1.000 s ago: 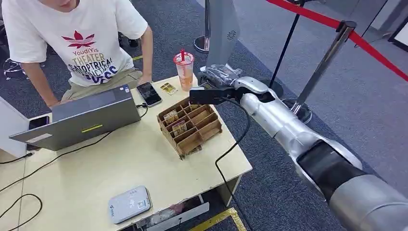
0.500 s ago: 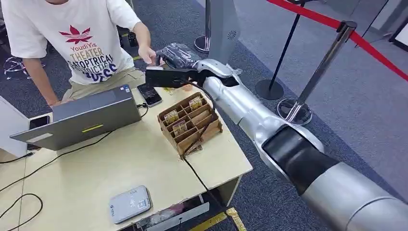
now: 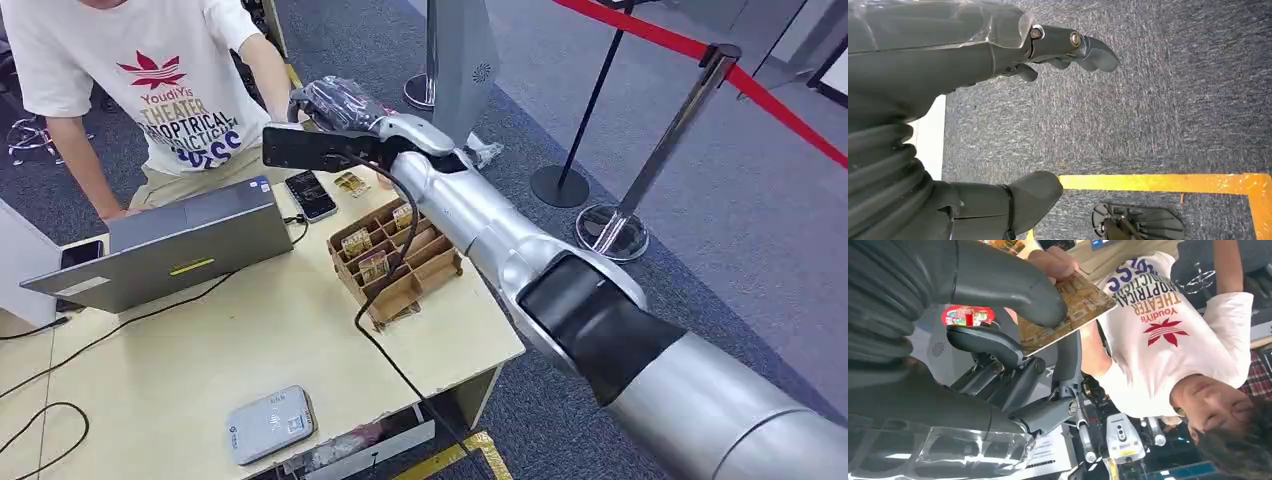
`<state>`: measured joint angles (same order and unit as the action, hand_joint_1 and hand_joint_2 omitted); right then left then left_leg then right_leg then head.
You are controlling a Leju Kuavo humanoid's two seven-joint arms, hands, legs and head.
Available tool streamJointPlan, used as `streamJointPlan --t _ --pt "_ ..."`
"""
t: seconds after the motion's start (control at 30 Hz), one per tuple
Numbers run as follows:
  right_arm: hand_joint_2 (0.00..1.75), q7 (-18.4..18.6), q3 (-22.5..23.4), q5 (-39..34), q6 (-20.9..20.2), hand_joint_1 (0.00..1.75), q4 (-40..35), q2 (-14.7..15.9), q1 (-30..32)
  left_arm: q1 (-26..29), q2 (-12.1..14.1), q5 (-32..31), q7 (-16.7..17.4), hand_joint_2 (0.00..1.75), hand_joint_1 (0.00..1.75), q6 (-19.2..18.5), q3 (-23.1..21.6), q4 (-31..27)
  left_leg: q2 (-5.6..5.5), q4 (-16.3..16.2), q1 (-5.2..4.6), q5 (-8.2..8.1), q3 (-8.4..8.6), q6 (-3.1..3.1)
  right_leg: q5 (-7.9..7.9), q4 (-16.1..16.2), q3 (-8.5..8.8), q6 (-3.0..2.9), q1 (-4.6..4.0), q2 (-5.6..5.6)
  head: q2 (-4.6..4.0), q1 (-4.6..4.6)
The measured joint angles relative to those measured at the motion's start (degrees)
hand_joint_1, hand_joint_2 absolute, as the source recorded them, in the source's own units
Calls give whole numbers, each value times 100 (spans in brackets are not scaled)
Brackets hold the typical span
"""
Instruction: Pass the card to the sensor for recognition and then transmit it.
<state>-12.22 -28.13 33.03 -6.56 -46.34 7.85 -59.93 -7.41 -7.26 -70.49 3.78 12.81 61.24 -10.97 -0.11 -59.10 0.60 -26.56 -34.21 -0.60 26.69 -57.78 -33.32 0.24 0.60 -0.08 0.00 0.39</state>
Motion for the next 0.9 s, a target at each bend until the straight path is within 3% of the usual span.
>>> streamJointPlan --t 0.3,0.57,0.73,0.9 --pt "175 -83 50 142 284 0 114 -83 227 -22 -22 53 22 175 0 42 -13 0 0 0 0 0 0 0 0 0 -1 0 0 1 0 0" --pt "175 -569 400 2 1082 0 -309 -175 768 -18 -24 87 -35 175 0 46 -15 0 -1 0 1 0 0 0 0 0 -1 0 -1 0 0 0" --pt "175 -1222 866 -748 1438 0 -1017 -328 1419 -18 -24 92 -46 175 0 70 -31 0 -5 1 1 -1 -1 0 1 1 -1 -1 -1 -1 0 0" --pt "175 -1497 1232 -2160 1089 0 -1820 -518 2181 -16 -22 116 -42 175 0 76 -42 0 -5 1 1 -2 -1 0 3 2 -2 -2 -1 -1 0 2"
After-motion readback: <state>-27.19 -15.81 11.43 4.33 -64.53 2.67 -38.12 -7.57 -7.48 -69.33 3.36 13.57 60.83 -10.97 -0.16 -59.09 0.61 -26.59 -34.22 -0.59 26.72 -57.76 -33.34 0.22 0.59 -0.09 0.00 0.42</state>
